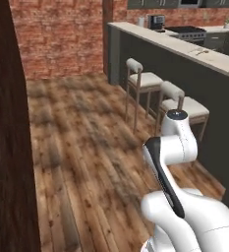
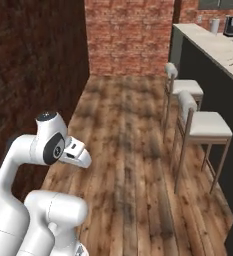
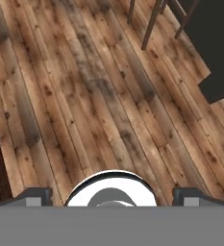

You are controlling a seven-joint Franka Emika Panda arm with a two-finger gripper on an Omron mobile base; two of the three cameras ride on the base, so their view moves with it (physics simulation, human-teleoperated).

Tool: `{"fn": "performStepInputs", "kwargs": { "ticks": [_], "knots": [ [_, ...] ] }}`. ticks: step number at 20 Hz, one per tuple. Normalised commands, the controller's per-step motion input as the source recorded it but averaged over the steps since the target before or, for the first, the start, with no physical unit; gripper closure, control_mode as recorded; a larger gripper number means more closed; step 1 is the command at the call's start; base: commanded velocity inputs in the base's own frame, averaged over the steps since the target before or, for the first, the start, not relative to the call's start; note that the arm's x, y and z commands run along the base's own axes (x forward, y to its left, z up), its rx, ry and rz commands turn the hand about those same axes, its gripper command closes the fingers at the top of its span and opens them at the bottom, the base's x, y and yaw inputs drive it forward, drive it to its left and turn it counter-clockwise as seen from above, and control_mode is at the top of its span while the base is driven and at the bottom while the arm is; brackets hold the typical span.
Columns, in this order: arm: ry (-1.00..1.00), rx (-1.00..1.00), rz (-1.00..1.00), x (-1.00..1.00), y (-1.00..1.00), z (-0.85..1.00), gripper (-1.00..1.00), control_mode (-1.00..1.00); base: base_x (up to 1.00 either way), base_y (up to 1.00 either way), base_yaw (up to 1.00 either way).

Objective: Pick up the metallic utensils from the counter and place them in the open drawer. Make sure not to pick up any wooden utensils.

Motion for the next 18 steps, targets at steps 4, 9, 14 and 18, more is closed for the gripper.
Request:
{"fn": "performStepInputs", "kwargs": {
  "ticks": [4, 9, 14, 18],
  "knots": [
    [0.0, 0.0, 0.0, 0.0, 0.0, 0.0, -1.0, 1.0, 1.0, 0.94, -0.48],
    [0.0, 0.0, 0.0, 0.0, 0.0, 0.0, -1.0, 1.0, 1.0, 0.92, -0.5],
    [0.0, 0.0, 0.0, 0.0, 0.0, 0.0, -1.0, 1.0, 1.0, 0.9, -0.52],
    [0.0, 0.0, 0.0, 0.0, 0.0, 0.0, -1.0, 1.0, 1.0, 0.95, -0.52]
  ]
}}
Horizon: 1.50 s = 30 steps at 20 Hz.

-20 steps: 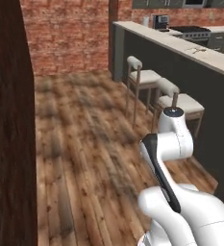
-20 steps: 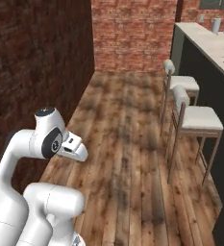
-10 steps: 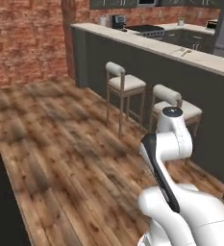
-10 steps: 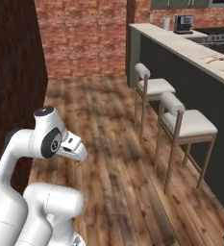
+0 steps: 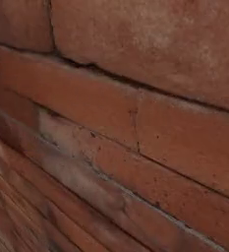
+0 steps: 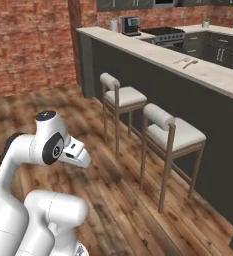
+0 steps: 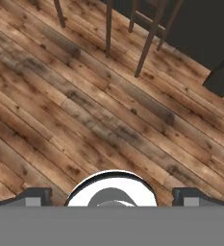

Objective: Pick up the metallic utensils from the counter and place them in the open drawer. Make sure not to pick up any wooden utensils.

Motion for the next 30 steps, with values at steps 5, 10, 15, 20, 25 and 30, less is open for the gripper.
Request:
{"fn": "performStepInputs", "kwargs": {
  "ticks": [5, 10, 15, 20, 25, 30],
  "knots": [
    [0.0, 0.0, 0.0, 0.0, 0.0, 0.0, -1.0, 1.0, 1.0, 0.99, -0.5],
    [0.0, 0.0, 0.0, 0.0, 0.0, 0.0, -1.0, 1.0, 0.83, 1.0, -0.43],
    [0.0, 0.0, 0.0, 0.0, 0.0, 0.0, -1.0, 1.0, 0.7, 1.0, -0.44],
    [0.0, 0.0, 0.0, 0.0, 0.0, 0.0, -1.0, 1.0, 0.66, 1.0, -0.49],
    [0.0, 0.0, 0.0, 0.0, 0.0, 0.0, -1.0, 1.0, 0.63, 1.0, -0.53],
    [0.0, 0.0, 0.0, 0.0, 0.0, 0.0, -1.0, 1.0, 0.55, 0.56, -0.42]
  ]
}}
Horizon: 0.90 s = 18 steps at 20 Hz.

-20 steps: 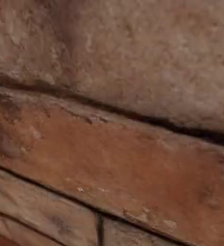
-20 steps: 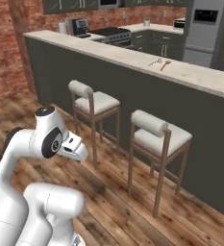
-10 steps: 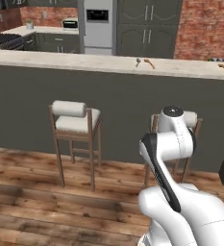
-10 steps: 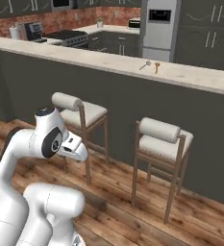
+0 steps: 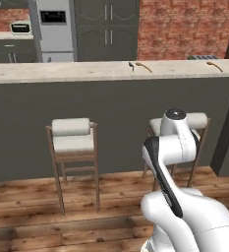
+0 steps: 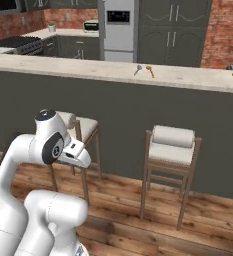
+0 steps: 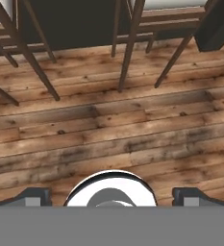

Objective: Pick up the metallic utensils from the counter and place them in the open drawer. Make sure not to pick up any wooden utensils.

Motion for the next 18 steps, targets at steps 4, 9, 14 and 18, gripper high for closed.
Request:
{"fn": "performStepInputs", "kwargs": {
  "ticks": [4, 9, 14, 18],
  "knots": [
    [0.0, 0.0, 0.0, 0.0, 0.0, 0.0, -1.0, 1.0, 0.29, -0.06, -0.03],
    [0.0, 0.0, 0.0, 0.0, 0.0, 0.0, -1.0, 1.0, 0.47, -0.16, 0.05],
    [0.0, 0.0, 0.0, 0.0, 0.0, 0.0, -1.0, 1.0, 0.7, 0.05, 0.0],
    [0.0, 0.0, 0.0, 0.0, 0.0, 0.0, -1.0, 1.0, 0.81, 0.0, -0.12]
  ]
}}
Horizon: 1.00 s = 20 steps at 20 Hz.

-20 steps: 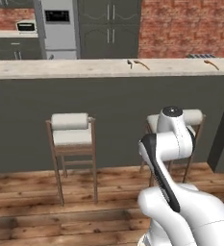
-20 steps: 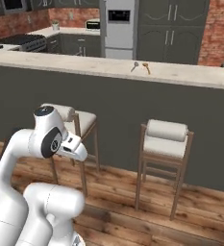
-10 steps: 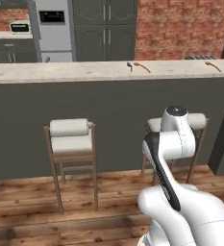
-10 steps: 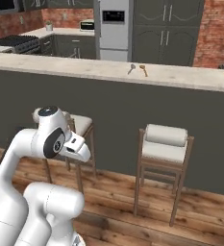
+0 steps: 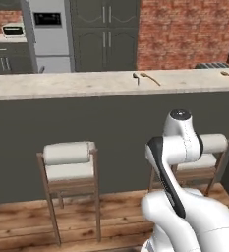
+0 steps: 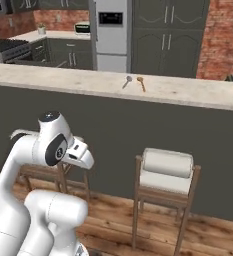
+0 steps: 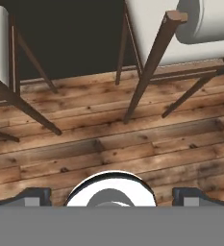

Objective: Pick up the metallic utensils from the counter and place them in the open drawer. Make sure not to pick up any wooden utensils.

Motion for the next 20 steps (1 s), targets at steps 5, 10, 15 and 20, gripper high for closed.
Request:
{"fn": "performStepInputs", "kwargs": {
  "ticks": [5, 10, 15, 20],
  "knots": [
    [0.0, 0.0, 0.0, 0.0, 0.0, 0.0, -1.0, 1.0, 0.35, 0.19, -0.31],
    [0.0, 0.0, 0.0, 0.0, 0.0, 0.0, -1.0, 1.0, 0.31, 0.43, -0.38],
    [0.0, 0.0, 0.0, 0.0, 0.0, 0.0, -1.0, 1.0, 0.5, 0.85, -0.34],
    [0.0, 0.0, 0.0, 0.0, 0.0, 0.0, -1.0, 1.0, 0.56, 0.67, -0.04]
  ]
}}
